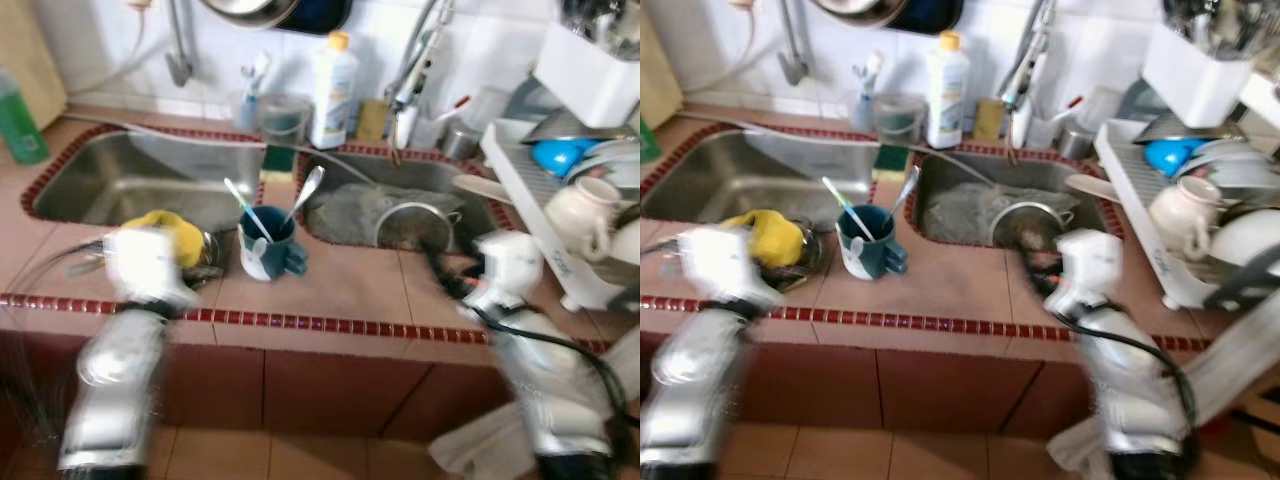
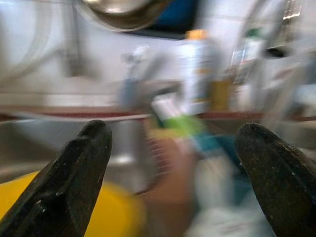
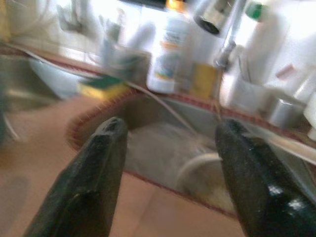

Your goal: Kitchen organization

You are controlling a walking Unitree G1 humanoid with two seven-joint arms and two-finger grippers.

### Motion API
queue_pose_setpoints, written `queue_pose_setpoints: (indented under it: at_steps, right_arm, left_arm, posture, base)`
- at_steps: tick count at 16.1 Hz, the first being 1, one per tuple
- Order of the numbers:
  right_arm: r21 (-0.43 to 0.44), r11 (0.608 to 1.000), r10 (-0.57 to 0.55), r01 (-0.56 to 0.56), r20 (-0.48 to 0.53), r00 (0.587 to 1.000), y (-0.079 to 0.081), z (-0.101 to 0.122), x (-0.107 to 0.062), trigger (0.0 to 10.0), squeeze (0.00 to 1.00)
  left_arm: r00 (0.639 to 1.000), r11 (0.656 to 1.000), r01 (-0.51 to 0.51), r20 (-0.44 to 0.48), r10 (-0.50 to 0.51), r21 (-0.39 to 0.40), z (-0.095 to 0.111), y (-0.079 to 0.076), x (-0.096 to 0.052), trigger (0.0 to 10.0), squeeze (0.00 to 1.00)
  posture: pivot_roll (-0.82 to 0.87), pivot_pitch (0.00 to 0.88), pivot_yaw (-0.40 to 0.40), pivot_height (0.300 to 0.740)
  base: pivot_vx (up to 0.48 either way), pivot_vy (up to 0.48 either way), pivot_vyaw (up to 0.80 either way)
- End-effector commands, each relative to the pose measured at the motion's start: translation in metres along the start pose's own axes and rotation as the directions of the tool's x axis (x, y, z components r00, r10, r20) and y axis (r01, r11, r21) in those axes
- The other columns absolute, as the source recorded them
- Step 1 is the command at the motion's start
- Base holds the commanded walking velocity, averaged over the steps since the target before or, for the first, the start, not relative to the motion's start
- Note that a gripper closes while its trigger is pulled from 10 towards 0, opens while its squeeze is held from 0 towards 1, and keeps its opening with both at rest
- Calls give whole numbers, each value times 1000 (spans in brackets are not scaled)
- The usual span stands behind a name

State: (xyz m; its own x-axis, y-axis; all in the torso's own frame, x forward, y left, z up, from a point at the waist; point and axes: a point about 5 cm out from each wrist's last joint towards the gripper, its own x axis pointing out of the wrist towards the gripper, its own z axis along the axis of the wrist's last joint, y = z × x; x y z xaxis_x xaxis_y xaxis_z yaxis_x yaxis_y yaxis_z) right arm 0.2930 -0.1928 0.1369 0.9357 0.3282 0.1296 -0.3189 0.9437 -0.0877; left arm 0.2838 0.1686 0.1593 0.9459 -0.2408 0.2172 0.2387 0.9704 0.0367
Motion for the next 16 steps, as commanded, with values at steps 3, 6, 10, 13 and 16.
queue_pose_setpoints:
  at_steps: [3, 6, 10, 13, 16]
  right_arm:
    - [11, 998, 60, -61, 51, 997, 12, 11, 10, 10000, 0]
    - [11, 998, 68, -68, 54, 996, 12, 12, 11, 10000, 0]
    - [-1, 997, 71, -71, 49, 996, 6, 12, 13, 10000, 0]
    - [-19, 992, 125, -124, 35, 992, -3, 13, 23, 10000, 0]
    - [-25, 984, 178, -178, 5, 984, -10, 13, 32, 10000, 0]
  left_arm:
    - [999, 999, -32, 10, 32, 22, 4, 14, -5, 10000, 0]
    - [1000, 999, -24, 13, 23, 24, 5, 12, -4, 10000, 0]
    - [997, 996, 70, -18, -69, 62, 5, 3, -2, 10000, 0]
    - [987, 985, 155, -60, -151, 71, 3, -10, 1, 10000, 0]
    - [984, 982, 160, -92, -151, 96, 5, -9, 6, 10000, 0]
  posture:
    - [12, 0, -74, 740]
    - [14, 0, -71, 740]
    - [19, 0, -68, 740]
    - [20, 0, -66, 740]
    - [21, 0, -72, 740]
  base:
    - [0, 0, 0]
    - [0, 0, 0]
    - [0, 0, 0]
    - [0, 0, 0]
    - [0, 0, 0]
